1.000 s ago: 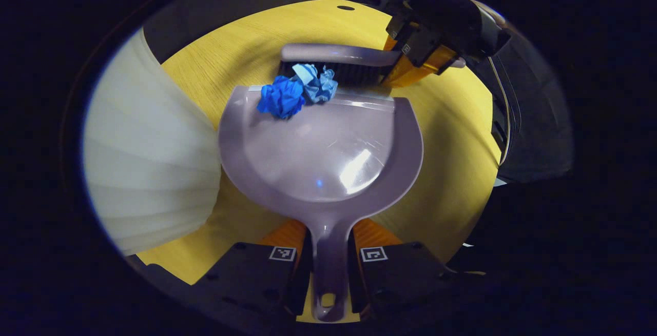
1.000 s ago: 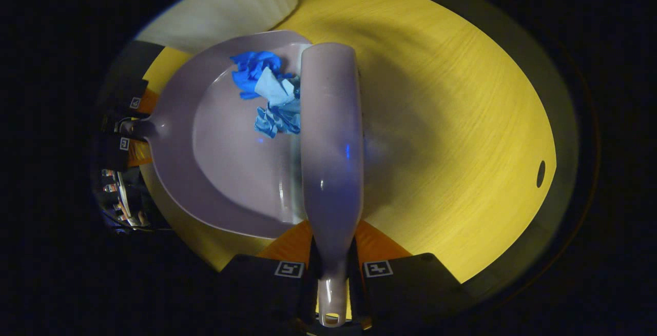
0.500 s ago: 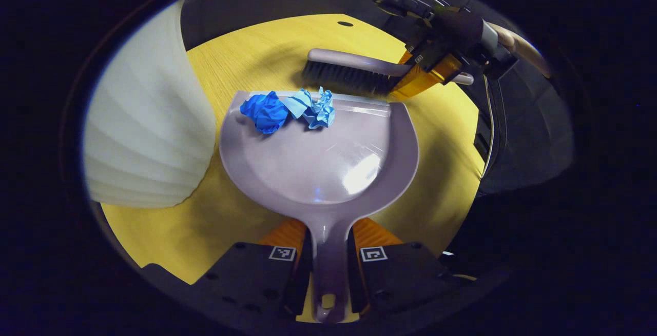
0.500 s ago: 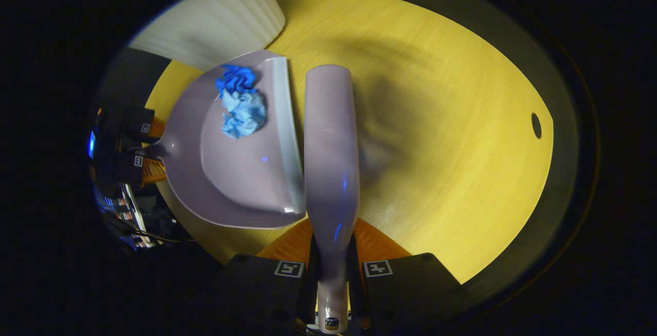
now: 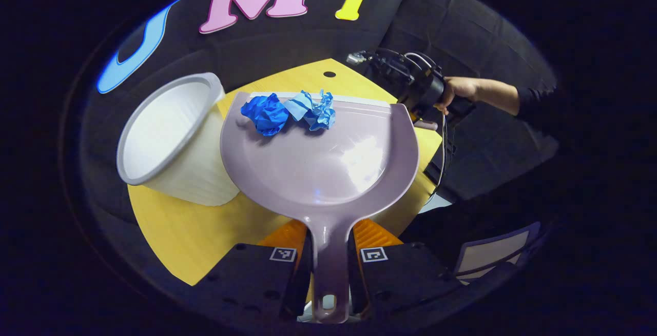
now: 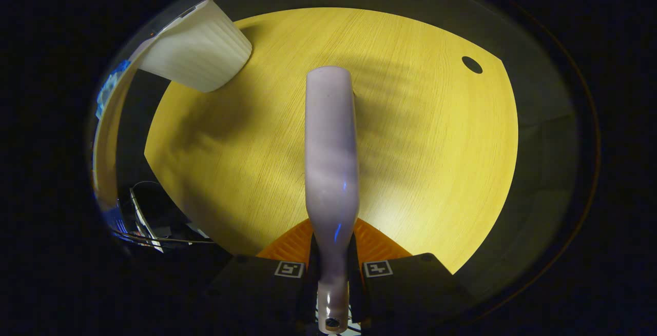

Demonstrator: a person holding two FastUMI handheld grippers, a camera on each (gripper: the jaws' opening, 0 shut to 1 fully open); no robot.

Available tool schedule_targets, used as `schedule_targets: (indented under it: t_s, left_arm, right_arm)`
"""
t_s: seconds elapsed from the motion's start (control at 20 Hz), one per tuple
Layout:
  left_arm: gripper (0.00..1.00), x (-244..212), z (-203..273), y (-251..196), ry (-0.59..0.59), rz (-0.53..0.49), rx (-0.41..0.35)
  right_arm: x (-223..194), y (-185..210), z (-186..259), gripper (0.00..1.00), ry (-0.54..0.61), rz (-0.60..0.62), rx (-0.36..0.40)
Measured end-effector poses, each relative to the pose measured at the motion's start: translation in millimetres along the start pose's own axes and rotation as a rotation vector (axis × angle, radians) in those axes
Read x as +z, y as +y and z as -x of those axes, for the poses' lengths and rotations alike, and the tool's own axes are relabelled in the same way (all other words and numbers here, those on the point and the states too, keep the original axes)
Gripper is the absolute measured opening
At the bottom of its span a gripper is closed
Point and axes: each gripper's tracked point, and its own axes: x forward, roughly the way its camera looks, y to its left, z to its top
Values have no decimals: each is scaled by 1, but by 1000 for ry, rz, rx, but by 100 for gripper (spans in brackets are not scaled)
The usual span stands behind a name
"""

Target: Pick up the small broom and dustpan from the desktop, sweep the trash into the dustpan with the broom, and then empty the trash into the garbage bin.

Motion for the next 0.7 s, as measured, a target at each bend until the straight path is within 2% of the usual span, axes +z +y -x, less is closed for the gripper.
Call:
schedule_targets:
  t_s: [0.15, 0.2, 0.35, 0.5, 0.7]
  left_arm:
    - [29, 14, 34, 18, -37, 95, 35]
    - [29, 18, 45, 27, -43, 109, 66]
    - [29, 13, 69, 79, 36, 91, 270]
    - [29, 20, 48, 100, 138, 78, 381]
    - [29, 31, 30, 111, 242, 14, 489]
  right_arm:
    - [2, 3, 1, 28, -49, -1, 17]
    - [2, 4, 1, 28, -73, -11, 52]
    - [4, 5, -2, 28, -110, -41, 117]
    - [2, 3, -5, 28, -103, -10, 102]
    - [7, 3, -1, 28, -108, -5, 129]
